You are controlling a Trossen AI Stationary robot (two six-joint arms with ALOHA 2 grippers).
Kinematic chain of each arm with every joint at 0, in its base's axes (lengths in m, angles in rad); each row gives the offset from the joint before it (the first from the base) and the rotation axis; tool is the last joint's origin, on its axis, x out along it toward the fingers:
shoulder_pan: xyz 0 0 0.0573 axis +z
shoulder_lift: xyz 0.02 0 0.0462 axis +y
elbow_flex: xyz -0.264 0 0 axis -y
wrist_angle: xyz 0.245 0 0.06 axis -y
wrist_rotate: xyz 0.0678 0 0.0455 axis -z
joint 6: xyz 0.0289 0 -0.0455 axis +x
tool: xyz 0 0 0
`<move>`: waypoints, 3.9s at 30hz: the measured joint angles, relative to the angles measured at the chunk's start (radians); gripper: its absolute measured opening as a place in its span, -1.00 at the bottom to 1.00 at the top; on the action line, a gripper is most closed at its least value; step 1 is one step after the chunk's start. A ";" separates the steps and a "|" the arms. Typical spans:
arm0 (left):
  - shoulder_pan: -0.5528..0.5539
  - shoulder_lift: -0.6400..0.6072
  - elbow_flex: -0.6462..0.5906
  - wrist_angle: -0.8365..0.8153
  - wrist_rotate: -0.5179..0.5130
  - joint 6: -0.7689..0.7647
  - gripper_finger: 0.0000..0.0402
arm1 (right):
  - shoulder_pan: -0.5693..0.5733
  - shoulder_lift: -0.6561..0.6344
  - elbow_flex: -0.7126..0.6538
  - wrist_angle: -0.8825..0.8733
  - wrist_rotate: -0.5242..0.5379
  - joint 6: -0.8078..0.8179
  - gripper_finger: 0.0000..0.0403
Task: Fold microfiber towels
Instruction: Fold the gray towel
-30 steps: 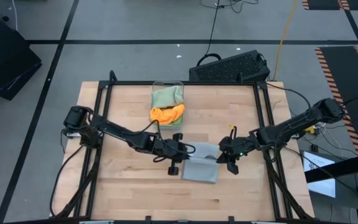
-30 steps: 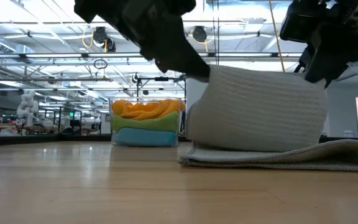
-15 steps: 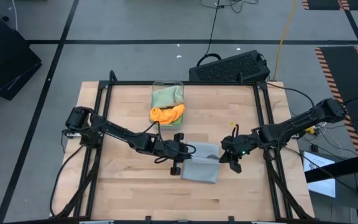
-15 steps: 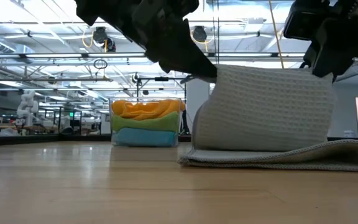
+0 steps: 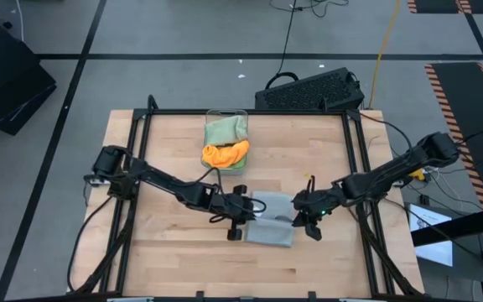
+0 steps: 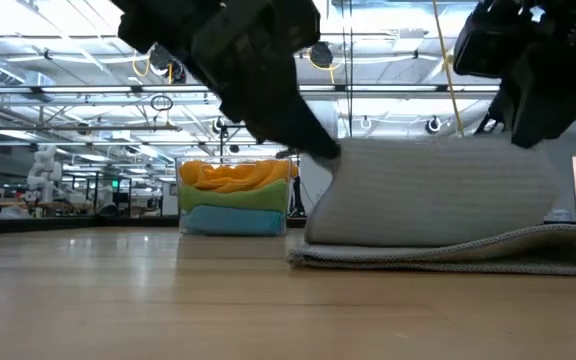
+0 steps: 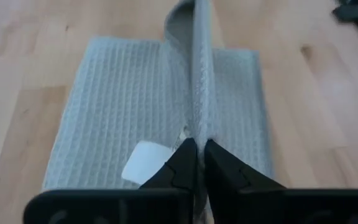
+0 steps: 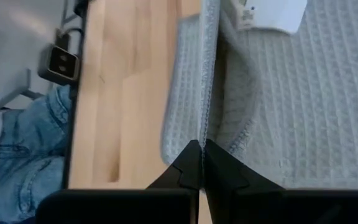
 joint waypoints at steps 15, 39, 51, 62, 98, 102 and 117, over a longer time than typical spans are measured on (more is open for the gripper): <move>0.000 0.019 -0.001 -0.025 -0.034 0.004 -0.90 | 0.018 0.190 -0.001 0.190 -0.072 0.034 -0.98; -0.039 -0.021 -0.002 -0.038 0.091 0.034 -0.41 | 0.110 0.191 -0.001 0.286 -0.076 -0.017 -0.35; -0.037 0.032 -0.002 0.141 -0.032 -0.043 -0.40 | 0.143 0.213 -0.025 0.407 0.324 -0.030 -0.84; -0.091 0.169 -0.001 0.162 0.032 -0.089 -0.40 | 0.195 0.482 -0.131 0.887 0.317 -0.090 -0.96; 0.275 0.142 0.230 -0.242 0.159 0.150 0.07 | 0.131 -0.309 -0.394 0.291 0.430 0.050 -0.51; 0.277 0.182 0.302 -0.316 0.175 0.170 0.04 | 0.106 -0.328 -0.419 0.275 0.421 0.072 -0.43; 0.236 0.207 0.423 -0.568 -0.019 0.120 0.08 | 0.086 -0.335 -0.422 0.274 0.435 0.069 -0.29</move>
